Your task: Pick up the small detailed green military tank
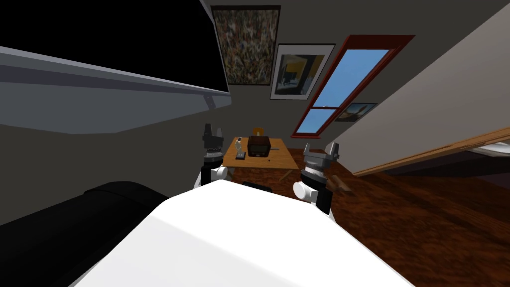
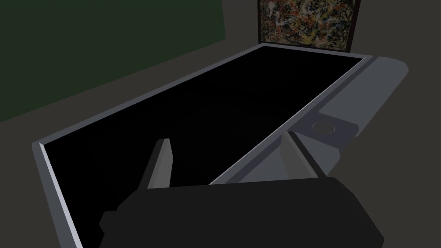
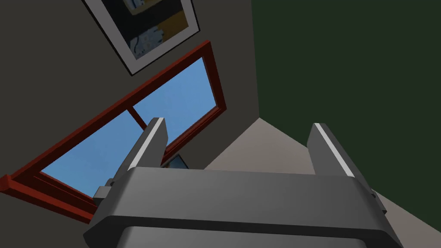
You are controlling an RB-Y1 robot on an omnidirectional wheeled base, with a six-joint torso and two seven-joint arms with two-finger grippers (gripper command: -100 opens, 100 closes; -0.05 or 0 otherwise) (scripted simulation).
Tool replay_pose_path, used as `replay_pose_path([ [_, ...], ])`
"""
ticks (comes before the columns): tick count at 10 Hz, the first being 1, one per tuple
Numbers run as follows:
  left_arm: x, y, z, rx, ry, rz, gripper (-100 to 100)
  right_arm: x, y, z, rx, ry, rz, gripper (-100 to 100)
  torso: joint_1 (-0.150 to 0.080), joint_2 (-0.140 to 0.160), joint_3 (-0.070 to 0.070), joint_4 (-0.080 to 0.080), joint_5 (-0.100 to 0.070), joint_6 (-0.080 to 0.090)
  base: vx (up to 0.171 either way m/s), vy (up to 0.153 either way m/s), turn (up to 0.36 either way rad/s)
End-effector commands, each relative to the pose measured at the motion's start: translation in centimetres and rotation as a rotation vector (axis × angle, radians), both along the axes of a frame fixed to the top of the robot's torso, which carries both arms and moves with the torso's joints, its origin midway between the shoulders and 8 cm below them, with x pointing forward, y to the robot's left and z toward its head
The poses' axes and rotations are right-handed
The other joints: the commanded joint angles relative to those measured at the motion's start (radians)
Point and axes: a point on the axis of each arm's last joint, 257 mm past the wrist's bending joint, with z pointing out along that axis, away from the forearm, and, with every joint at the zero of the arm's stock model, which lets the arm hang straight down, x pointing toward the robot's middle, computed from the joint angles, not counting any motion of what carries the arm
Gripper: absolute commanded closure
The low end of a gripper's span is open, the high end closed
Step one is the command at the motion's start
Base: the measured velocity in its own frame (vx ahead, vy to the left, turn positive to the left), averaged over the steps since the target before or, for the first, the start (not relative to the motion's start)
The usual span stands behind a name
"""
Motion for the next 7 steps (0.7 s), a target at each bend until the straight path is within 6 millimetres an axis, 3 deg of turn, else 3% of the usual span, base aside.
replay_pose_path([
  [1,0.0,0.0,0.0,0.0,0.0,0.0,0,0.5,-0.8,-0.3,0.036,-0.011,0.001,-100,0.0,0.0,0.0,0.0,0.0,0.0,0.005,-0.051,0.137],
  [7,0.0,0.0,0.0,0.0,0.0,0.0,0,1.6,-3.3,-1.4,0.169,-0.031,0.005,-100,0.0,-0.001,0.0,0.0,0.0,0.0,-0.006,-0.048,0.065],
])
